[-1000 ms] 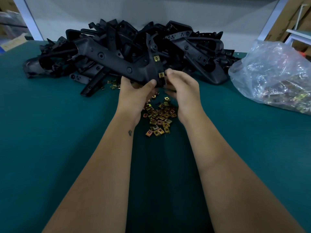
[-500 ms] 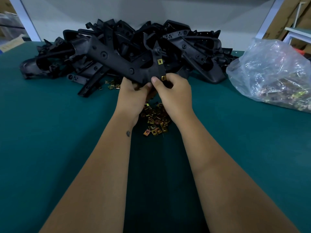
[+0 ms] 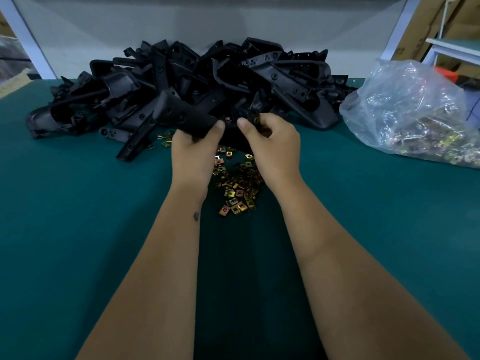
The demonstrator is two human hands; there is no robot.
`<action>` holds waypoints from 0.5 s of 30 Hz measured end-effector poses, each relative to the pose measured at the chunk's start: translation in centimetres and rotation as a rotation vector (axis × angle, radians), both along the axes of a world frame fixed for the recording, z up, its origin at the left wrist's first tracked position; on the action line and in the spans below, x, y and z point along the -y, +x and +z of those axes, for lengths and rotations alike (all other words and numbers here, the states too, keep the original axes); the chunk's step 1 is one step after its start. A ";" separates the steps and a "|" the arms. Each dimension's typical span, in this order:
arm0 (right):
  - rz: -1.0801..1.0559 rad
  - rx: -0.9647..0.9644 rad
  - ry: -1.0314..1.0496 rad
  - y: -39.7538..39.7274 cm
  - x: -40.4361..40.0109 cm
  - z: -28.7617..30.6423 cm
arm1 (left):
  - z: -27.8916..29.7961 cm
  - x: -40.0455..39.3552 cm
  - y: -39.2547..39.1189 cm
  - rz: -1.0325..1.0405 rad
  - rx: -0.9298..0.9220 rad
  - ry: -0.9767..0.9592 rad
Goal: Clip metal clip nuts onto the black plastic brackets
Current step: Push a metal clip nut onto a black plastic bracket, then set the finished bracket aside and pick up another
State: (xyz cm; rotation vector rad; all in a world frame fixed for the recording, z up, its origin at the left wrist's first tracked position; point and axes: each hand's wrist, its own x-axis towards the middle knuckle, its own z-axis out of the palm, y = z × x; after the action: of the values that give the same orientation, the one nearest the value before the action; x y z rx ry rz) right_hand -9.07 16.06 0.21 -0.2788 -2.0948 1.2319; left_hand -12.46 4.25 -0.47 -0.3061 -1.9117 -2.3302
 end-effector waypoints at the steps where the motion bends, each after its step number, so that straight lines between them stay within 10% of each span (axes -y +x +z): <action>1: 0.009 0.001 -0.038 0.0 0.0 0.1 | 0.1 0.0 0.1 0.011 0.002 0.025; 15: 0.144 -0.113 -0.923 5.6 -0.4 0.7 | 2.1 -4.8 5.4 -0.164 0.256 0.372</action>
State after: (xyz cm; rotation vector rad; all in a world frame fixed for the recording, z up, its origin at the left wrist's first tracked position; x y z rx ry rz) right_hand -3.43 16.45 0.87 -0.4465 -1.3390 2.1851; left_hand -7.05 9.07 1.59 -0.1373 -1.5427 -2.8916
